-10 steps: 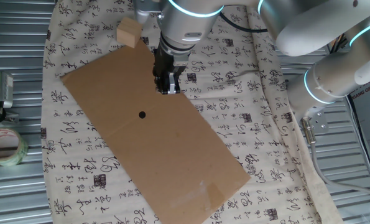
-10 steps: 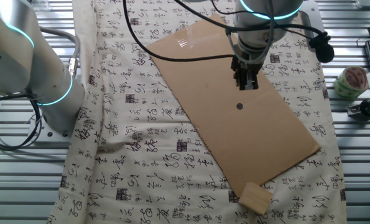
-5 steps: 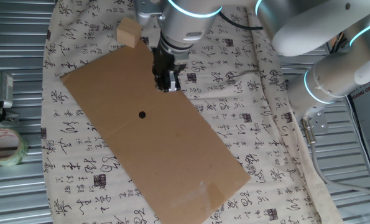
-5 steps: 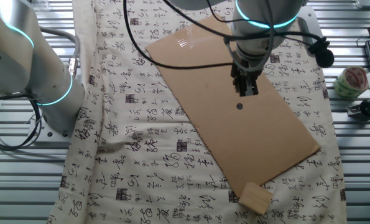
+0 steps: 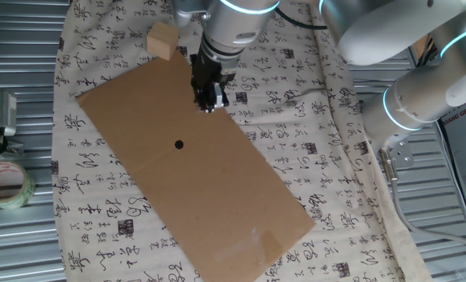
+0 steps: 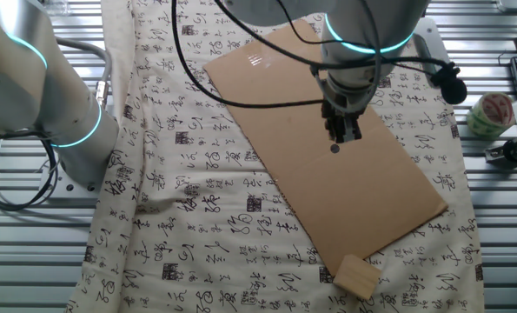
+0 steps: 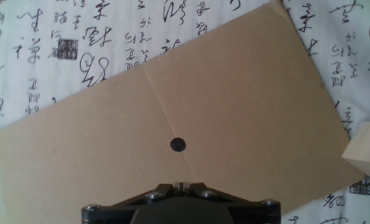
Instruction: Grab the block and place it at the designated location
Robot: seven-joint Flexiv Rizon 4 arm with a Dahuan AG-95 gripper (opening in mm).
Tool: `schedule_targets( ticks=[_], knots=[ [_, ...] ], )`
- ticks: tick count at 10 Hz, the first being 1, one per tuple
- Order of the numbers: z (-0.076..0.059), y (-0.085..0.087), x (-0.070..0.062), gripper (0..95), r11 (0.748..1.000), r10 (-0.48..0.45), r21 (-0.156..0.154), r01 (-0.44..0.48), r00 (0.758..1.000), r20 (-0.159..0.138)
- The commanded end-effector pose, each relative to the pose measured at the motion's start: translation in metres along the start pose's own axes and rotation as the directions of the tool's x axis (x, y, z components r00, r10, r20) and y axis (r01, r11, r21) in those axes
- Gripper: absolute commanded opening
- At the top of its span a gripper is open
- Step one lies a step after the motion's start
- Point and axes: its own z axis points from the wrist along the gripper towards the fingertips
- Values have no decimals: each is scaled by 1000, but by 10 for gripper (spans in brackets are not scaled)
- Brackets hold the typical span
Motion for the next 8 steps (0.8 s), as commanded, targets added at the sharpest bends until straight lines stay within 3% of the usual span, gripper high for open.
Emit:
schedule_targets(
  ticks=[1, 2, 3, 4, 6, 7, 8],
  knots=[
    [3, -3, 0, 380, 1000, -15, -7, 15, 1000, 5],
    [6, -10, 3, 570, 999, -38, -22, 38, 999, 19],
    [8, -13, 4, 570, 998, -48, -36, 49, 999, 22],
    [9, -15, 5, 760, 998, -54, -39, 55, 998, 24],
    [12, -19, 6, 760, 997, -67, -43, 68, 997, 28],
    [14, -22, 8, 950, 995, -84, -42, 85, 996, 36],
    [18, -27, 10, 950, 994, -102, -43, 104, 994, 46]
  ],
)
